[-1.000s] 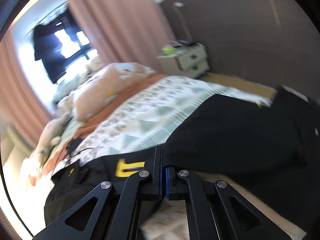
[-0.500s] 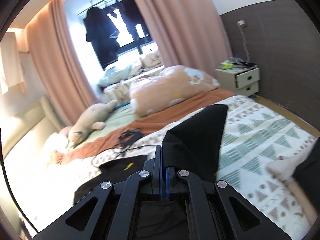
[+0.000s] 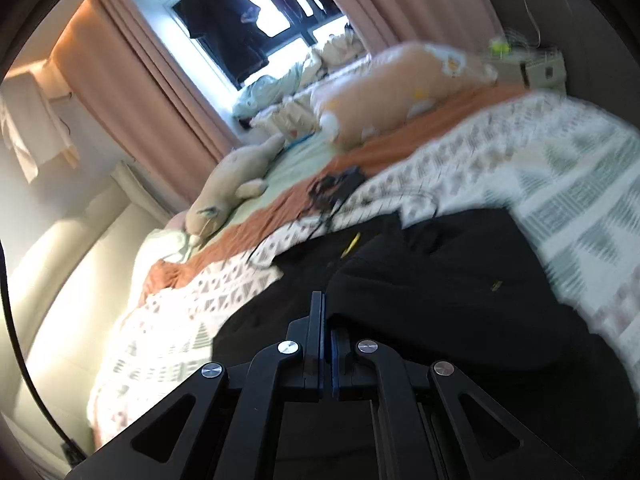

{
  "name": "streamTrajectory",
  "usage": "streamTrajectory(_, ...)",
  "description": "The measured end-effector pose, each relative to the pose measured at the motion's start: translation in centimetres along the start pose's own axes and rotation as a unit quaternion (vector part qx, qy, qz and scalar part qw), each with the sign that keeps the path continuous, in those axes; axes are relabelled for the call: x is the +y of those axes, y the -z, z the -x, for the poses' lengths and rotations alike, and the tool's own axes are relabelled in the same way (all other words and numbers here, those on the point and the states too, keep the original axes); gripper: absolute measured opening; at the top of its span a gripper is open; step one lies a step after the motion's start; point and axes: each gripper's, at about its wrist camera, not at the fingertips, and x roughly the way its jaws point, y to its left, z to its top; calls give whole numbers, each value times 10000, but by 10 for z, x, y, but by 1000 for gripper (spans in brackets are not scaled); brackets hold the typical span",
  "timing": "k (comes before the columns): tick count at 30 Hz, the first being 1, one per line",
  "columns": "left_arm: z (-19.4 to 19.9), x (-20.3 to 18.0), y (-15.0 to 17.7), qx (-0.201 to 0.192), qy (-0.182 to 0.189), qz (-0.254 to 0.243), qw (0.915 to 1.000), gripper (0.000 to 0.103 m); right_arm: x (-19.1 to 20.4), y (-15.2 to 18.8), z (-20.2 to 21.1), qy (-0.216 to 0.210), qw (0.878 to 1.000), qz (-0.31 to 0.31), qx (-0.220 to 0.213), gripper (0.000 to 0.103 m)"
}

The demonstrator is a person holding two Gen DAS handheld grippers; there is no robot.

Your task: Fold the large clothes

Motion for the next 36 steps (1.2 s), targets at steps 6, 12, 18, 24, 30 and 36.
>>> streamTrajectory(6,4,11,-3,-27,-27,145,9999,64,-42,77,-53,-97,9807,-1615,1095,42)
streamTrajectory(12,4,-3,4,34,41,-72,10000,64,-66,107,-46,-105,9631,-2390,1235,49)
streamTrajectory(18,-1,-22,17,84,-31,-339,9994,64,-105,110,20,156,9622,-2605,784,56)
streamTrajectory(24,-10,-77,55,320,197,-1137,9928,64,-154,103,79,387,9634,-2638,263,56)
streamTrajectory(30,-16,-132,98,539,367,-2071,9761,64,-188,105,106,348,9517,-3044,202,56)
streamTrajectory(36,-27,-180,143,816,535,-2734,9569,64,-209,88,138,440,9541,-2959,-131,56)
